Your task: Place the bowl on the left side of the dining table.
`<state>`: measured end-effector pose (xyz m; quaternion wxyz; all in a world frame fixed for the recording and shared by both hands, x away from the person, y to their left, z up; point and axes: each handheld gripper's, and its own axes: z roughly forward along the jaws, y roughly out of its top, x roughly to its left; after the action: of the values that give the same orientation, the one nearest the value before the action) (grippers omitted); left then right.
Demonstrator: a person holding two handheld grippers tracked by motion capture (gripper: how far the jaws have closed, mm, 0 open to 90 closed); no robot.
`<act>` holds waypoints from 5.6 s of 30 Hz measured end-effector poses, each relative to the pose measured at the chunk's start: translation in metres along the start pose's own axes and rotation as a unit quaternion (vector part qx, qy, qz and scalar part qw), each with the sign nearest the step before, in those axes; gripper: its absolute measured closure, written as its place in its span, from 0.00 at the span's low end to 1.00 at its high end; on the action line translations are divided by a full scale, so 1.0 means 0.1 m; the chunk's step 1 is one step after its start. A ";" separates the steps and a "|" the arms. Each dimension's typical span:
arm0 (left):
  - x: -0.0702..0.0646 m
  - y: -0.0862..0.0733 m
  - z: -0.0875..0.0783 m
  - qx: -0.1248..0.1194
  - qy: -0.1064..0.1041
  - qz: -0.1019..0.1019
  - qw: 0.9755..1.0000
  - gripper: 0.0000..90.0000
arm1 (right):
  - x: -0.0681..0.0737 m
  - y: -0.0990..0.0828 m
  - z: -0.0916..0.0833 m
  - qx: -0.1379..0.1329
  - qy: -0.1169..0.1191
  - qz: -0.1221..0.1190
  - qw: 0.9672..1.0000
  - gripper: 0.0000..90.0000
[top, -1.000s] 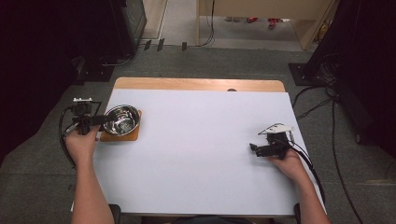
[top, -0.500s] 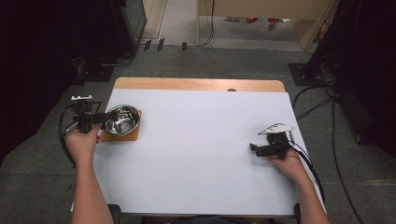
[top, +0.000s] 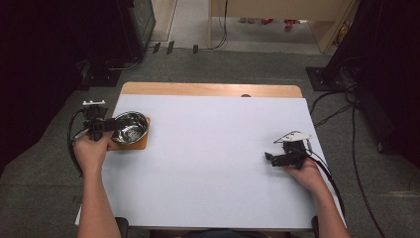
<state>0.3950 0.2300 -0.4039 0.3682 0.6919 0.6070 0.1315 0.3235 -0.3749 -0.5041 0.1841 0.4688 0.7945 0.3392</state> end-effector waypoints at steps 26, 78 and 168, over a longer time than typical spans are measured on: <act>-0.44 0.00 0.09 0.009 -0.036 0.045 0.998 0.32 | 0.00 0.00 0.00 0.000 0.000 0.000 1.000 0.05; -1.17 -0.19 0.46 0.049 -0.103 0.118 0.986 0.29 | 0.00 0.00 0.00 0.000 0.000 0.000 1.000 0.05; -1.90 -0.75 1.31 0.059 -0.116 0.309 0.942 0.07 | 0.00 0.00 0.00 0.000 0.000 0.000 1.000 0.05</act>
<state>0.3785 0.0058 -0.4951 0.3356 0.8765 0.3231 0.1214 0.3236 -0.3748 -0.5041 0.1844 0.4688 0.7944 0.3394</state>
